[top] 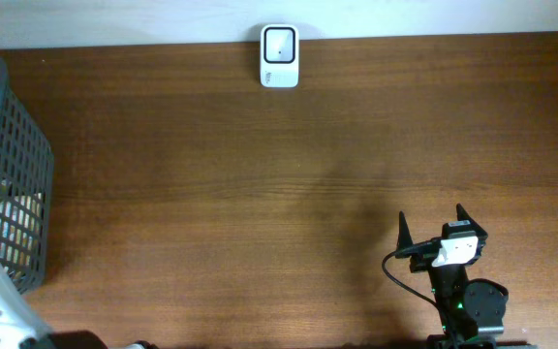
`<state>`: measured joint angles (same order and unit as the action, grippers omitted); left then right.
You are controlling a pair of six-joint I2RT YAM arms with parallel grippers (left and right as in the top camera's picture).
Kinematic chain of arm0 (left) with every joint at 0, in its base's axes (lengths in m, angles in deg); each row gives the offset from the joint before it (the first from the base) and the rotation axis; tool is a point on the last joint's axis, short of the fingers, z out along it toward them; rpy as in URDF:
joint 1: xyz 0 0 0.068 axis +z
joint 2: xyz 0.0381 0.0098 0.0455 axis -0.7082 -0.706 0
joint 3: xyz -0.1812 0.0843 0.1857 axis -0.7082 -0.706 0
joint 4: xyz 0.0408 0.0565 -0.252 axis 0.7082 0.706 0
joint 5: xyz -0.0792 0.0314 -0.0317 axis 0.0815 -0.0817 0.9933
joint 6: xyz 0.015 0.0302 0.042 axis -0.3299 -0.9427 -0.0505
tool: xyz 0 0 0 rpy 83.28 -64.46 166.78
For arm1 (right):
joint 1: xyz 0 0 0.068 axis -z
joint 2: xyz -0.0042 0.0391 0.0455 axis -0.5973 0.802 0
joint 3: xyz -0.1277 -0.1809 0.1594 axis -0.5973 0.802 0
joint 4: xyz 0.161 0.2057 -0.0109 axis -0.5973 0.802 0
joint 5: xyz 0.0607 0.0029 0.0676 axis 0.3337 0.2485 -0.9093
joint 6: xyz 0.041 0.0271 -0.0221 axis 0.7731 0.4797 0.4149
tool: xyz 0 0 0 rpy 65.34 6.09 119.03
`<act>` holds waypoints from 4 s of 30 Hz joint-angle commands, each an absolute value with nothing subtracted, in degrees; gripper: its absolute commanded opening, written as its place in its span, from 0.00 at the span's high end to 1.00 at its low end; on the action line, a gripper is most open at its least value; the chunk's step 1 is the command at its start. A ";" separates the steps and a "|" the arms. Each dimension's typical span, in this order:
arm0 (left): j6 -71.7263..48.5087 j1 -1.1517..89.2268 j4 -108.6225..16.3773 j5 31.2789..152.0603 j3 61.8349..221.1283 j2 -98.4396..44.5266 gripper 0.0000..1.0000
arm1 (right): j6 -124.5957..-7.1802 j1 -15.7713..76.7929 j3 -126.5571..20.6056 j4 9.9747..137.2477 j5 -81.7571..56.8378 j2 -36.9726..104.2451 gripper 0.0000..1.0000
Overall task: Scan the item barcode
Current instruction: 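Reach the left gripper into the grey basket and grasp a yellow-green snack pack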
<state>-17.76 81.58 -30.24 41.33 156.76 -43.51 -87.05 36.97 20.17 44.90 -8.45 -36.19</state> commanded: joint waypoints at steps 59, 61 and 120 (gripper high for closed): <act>-32.60 89.20 -39.38 58.71 173.33 -80.71 0.91 | -86.83 37.06 20.58 44.97 -8.73 -36.40 0.01; -29.17 89.20 -31.38 58.73 179.14 -80.19 0.49 | -86.83 37.06 20.58 44.97 -8.73 -36.40 0.01; -50.96 93.07 4.25 93.81 241.56 -93.57 1.00 | -86.85 37.06 20.58 44.97 -8.73 -36.40 0.01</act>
<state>-54.07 92.90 3.96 85.44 234.83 -97.19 -87.02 36.97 20.17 44.90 -8.45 -36.19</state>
